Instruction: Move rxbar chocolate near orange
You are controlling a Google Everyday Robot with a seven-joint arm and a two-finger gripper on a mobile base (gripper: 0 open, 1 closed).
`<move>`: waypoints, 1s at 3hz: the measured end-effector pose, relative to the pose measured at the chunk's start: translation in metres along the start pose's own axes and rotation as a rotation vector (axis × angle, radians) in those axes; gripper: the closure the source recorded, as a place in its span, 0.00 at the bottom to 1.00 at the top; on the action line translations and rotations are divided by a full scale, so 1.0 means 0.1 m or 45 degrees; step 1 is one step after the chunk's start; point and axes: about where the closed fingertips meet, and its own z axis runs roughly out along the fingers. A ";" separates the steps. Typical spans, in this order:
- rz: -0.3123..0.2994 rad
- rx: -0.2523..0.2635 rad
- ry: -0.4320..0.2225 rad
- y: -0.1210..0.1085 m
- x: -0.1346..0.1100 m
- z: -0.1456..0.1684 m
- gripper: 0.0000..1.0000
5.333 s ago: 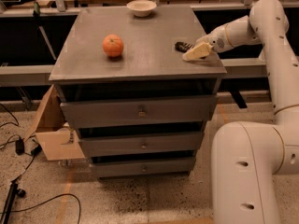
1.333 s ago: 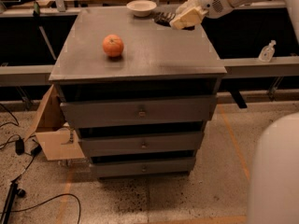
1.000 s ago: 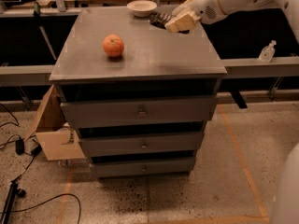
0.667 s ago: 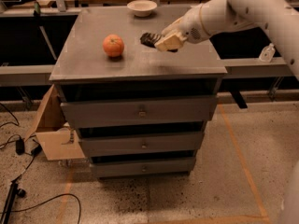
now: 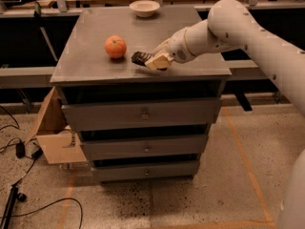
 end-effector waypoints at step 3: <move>-0.001 -0.042 -0.040 0.07 -0.08 0.34 0.83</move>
Offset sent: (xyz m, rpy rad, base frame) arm 0.0131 0.0301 -0.0125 0.0328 -0.0074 0.0293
